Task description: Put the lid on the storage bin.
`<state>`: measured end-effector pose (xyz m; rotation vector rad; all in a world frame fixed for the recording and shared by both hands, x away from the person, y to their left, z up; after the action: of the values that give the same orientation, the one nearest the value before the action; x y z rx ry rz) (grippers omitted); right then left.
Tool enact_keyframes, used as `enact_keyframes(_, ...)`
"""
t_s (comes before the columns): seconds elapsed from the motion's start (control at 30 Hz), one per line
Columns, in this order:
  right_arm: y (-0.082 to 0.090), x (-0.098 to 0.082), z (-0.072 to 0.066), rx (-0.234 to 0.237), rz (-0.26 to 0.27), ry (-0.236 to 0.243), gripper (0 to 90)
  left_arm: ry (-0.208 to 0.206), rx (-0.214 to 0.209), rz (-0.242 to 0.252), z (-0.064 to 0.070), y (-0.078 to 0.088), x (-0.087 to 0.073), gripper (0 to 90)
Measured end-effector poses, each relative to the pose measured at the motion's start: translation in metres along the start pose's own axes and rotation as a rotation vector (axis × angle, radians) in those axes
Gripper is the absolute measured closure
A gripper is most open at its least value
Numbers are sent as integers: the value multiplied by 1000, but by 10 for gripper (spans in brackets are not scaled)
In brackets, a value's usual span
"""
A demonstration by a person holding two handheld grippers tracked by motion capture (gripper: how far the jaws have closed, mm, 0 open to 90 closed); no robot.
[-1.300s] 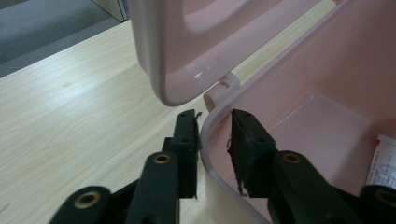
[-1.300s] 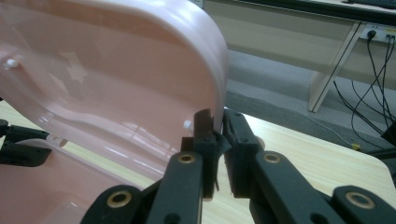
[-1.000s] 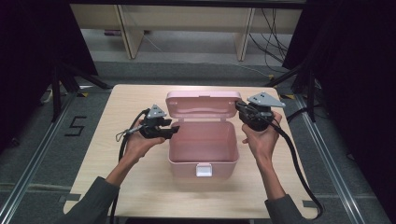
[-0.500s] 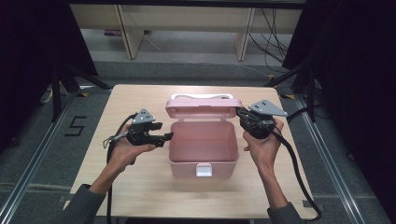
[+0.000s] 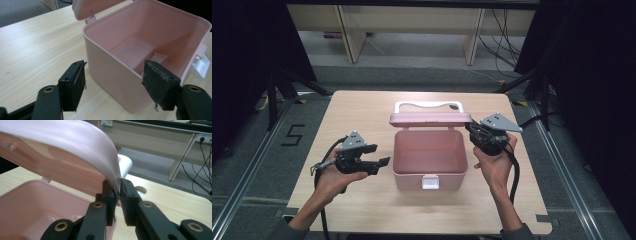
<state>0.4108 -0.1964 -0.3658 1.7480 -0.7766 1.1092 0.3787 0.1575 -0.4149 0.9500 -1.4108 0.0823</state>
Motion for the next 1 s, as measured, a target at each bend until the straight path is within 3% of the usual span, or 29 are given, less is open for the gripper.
enact_keyframes(0.03, 0, 1, 3, -1, 12, 42, 829, 0, 2, -1, 1, 1, -2, 333)
enact_keyframes(0.13, 1, -3, 1, 2, 5, 4, 826, 1, 9, -18, 6, 4, -8, 320)
enact_keyframes(0.2, 2, -3, 2, 8, 12, 30, 823, 4, 9, -9, 8, 4, -10, 318)
enact_keyframes(0.23, 2, -4, 1, 10, 5, 14, 822, 6, -3, -2, 10, 6, -16, 318)
enact_keyframes(0.3, 3, -4, 3, 4, 25, 41, 821, 1, 4, -17, 12, 7, -18, 315)
enact_keyframes(0.33, 4, -4, 3, 7, 14, 40, 820, -5, 11, -24, 15, 8, -22, 313)
enact_keyframes(0.4, 5, -6, 1, 24, -1, -7, 818, 0, 4, -30, 17, 8, -28, 309)
enact_keyframes(0.5, 5, -8, 3, 20, 9, 19, 816, 11, 7, -24, 19, 8, -33, 307)
enact_keyframes(0.6, 7, -10, 2, 29, 4, 6, 815, 9, 13, -30, 20, 9, -36, 306)
enact_keyframes(0.63, 7, -11, 2, 33, 1, -1, 814, -16, 5, -50, 21, 10, -39, 305)
enact_keyframes(0.67, 7, -11, 2, 39, -2, -5, 814, 2, 17, -35, 23, 9, -40, 305)
enact_keyframes(0.7, 8, -12, 2, 39, 4, -12, 814, -25, 16, -60, 23, 11, -41, 304)
enact_keyframes(0.73, 8, -12, 2, 38, -1, -15, 814, -15, 30, -38, 25, 10, -41, 304)
enact_keyframes(0.8, 10, -13, 2, 30, -11, -15, 813, -47, 25, -67, 27, 11, -44, 301)
enact_keyframes(0.83, 9, -13, 3, 44, 4, -11, 812, -19, 24, -56, 30, 9, -45, 300)
enact_keyframes(0.93, 10, -15, 2, 50, 0, -15, 807, -43, 18, -78, 31, 10, -50, 300)
enact_keyframes(0.97, 12, -16, 2, 48, -8, -29, 804, -11, 28, -59, 33, 8, -51, 300)
enact_keyframes(1.0, 13, -16, 3, 50, -11, -17, 802, -16, 24, -62, 33, 8, -53, 300)
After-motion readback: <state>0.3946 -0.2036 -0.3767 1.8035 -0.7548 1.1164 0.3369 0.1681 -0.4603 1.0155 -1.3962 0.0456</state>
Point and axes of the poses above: each handheld gripper's, and its own axes: y roughly backward along the jaws, x roughly out of its top, z roughly to its right, the point moved 2 cm from there along -y, roughly forward along the jaws, and after that the axes turned 14 degrees about -y, right-handed, at the moved point
